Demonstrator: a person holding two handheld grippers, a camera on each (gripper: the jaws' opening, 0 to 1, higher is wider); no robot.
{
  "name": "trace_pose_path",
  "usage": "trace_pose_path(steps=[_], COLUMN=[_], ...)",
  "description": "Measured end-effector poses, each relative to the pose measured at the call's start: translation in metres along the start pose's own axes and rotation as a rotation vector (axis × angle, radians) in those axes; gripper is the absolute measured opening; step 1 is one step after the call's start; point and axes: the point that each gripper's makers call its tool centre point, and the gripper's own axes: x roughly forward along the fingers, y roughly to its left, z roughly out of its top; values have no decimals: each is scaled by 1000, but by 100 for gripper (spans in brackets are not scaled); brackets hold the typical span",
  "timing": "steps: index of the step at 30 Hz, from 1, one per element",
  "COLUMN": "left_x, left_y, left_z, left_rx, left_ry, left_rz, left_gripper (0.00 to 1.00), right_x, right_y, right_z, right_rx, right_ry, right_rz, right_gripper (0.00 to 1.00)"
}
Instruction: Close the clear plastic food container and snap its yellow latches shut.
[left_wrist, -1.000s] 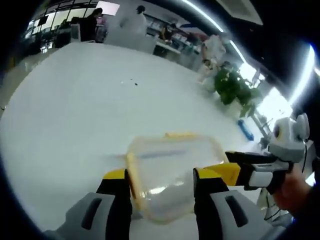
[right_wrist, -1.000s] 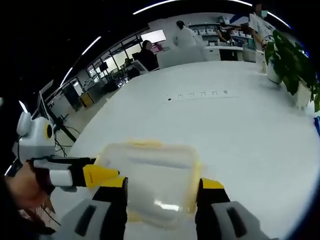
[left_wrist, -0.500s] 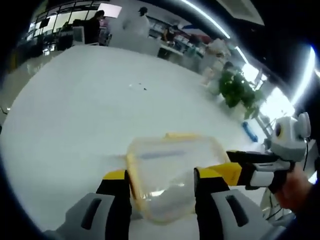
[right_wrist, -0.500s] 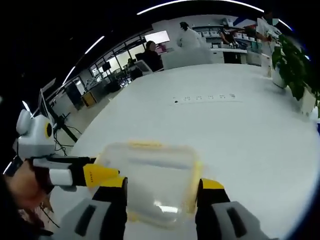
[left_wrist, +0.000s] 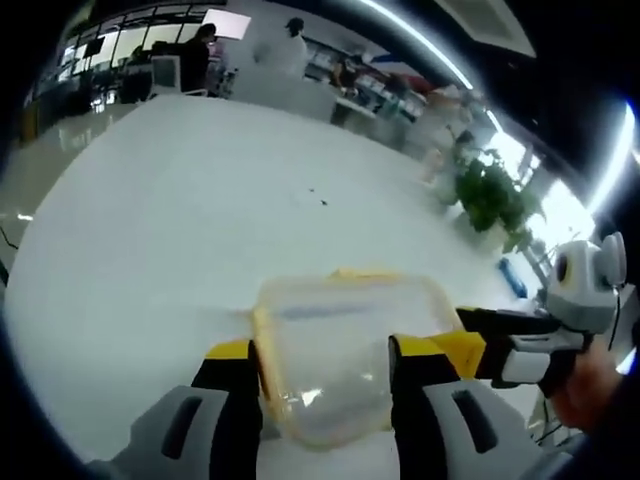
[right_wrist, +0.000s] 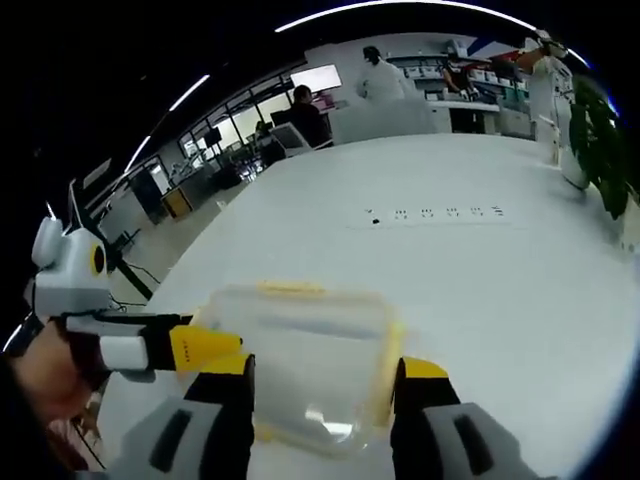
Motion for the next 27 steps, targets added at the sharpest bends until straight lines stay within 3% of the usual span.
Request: trace_pose_path(steps=[9,18,22,25,27], left_x=[8,8,7,5,3], left_y=[19,17,14,17,22], left_z=[21,20,19,20,25], left_rx=[-8,-15,42,37,63], left_ry=[-2,-11,19,14,-11], left_rz=[12,24,2,6,28], left_gripper=[50,52,56,54,51], right_x=[24,21,21,21,20], right_y=[4,3,3,2,-4], right_z=[20,18,21,23,26], right_rx=[-16,-8,-25,-45,-29], right_ry=[9,-11,2,0,-19], right_rz=[15,11,0,-17,-45], right_gripper=[54,55,56,55,63])
